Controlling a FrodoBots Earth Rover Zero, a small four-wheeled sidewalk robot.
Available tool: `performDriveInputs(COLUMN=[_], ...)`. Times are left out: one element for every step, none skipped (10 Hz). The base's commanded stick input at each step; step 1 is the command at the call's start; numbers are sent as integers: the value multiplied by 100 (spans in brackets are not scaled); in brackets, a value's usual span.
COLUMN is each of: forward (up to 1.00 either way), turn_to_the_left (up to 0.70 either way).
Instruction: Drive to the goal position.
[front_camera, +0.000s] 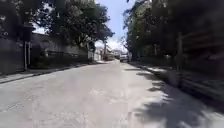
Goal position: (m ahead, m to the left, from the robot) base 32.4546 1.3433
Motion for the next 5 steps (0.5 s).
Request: performDriveInputs(forward=[100, 100, 100, 100, 100], turn_to_the_left=[-2, -6, -17, -32, -37])
